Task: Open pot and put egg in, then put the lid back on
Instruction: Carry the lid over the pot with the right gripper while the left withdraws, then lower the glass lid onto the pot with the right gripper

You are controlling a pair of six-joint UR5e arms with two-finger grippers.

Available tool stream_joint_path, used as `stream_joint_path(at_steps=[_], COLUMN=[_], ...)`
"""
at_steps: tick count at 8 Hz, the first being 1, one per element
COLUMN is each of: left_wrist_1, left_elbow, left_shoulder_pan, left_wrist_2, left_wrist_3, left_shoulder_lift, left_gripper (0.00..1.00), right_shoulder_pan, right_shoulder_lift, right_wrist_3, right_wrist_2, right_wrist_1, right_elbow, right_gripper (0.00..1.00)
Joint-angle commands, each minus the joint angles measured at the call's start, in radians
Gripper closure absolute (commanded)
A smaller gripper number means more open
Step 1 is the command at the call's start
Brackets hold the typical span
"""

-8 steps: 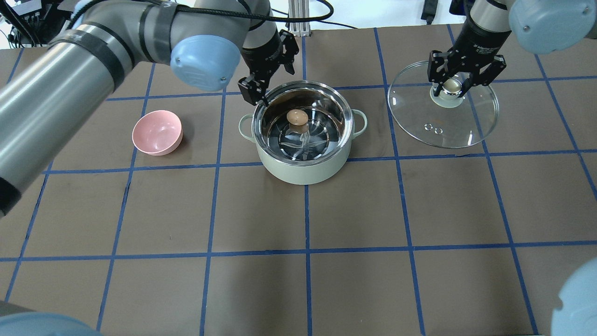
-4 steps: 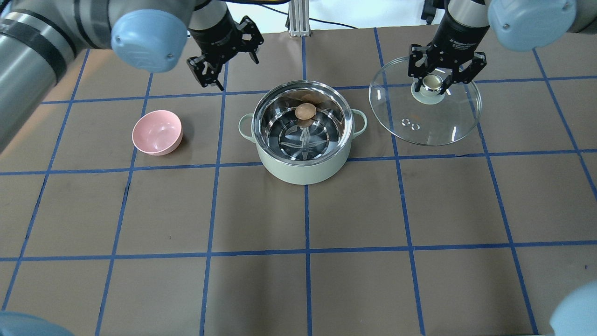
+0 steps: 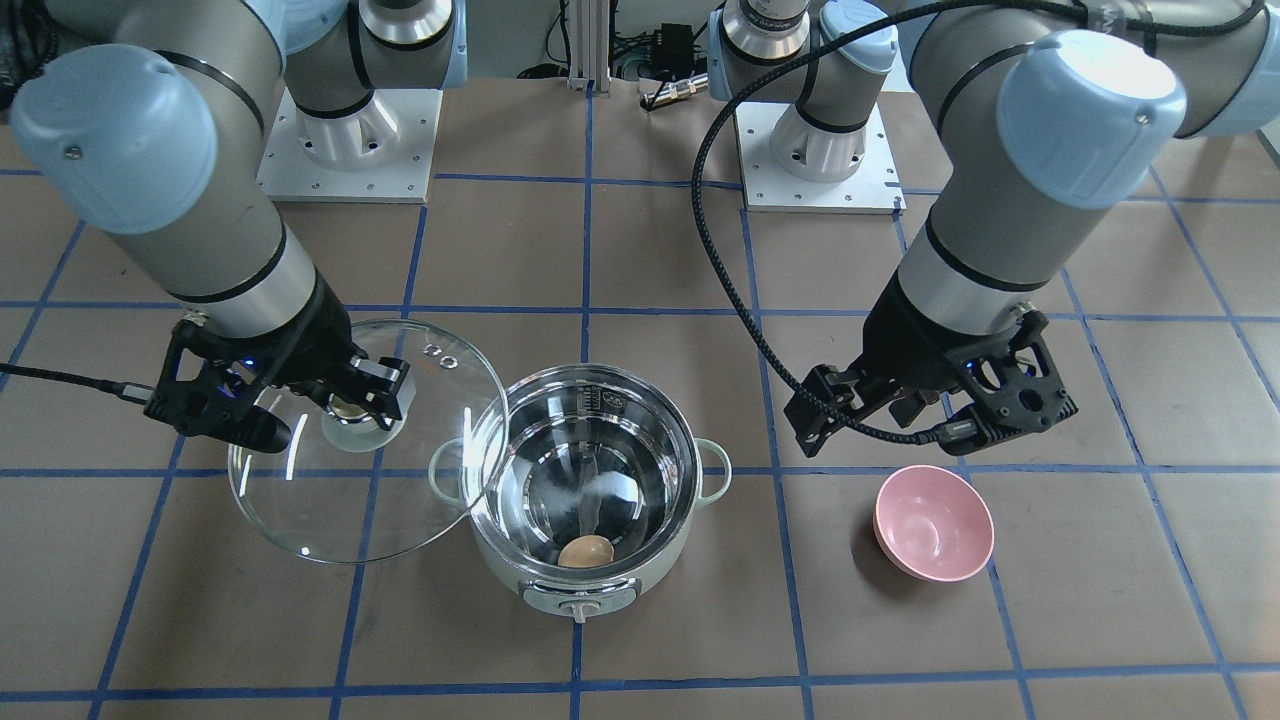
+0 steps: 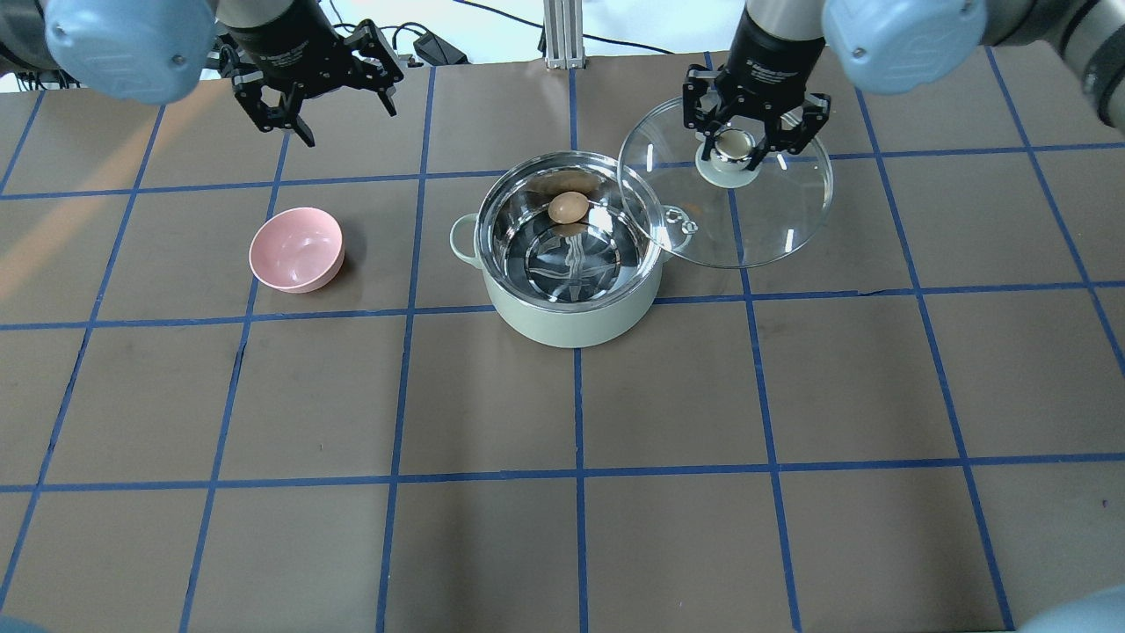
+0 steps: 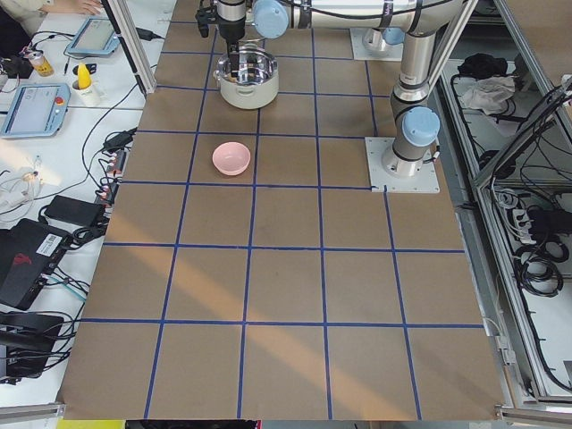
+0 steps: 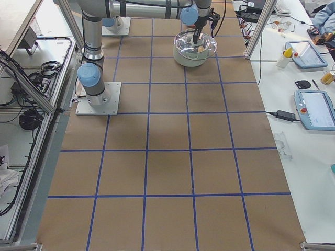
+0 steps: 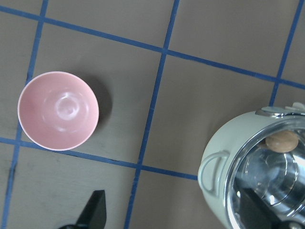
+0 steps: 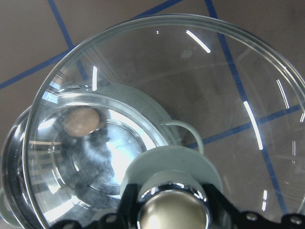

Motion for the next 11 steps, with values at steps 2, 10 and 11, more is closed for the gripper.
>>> stream_joint_path(at_steps=[2, 10, 11], left_wrist_1=[-0.074, -0.074, -0.076], left_elbow=[-0.016, -0.116, -0.116], left_shoulder_pan=[0.001, -0.008, 0.000], left_wrist_2=[0.154, -0.006, -0.007], left_wrist_3=[0.065, 0.066, 0.066], left_shoulder_lift=[0.102, 0.133, 0.121], left_gripper=[0.00, 0.00, 0.00], right_shoulder_pan=[0.113, 0.141, 0.141], right_shoulder_lift=[0.110, 0.141, 0.141], right_wrist_3=[0.252, 0.335, 0.337], right_wrist_2=[0.035, 0.113, 0.116], right_wrist_1=[-0.126, -0.096, -0.094], right_elbow=[-0.057, -0.044, -0.044], right_gripper=[1.00, 1.00, 1.00])
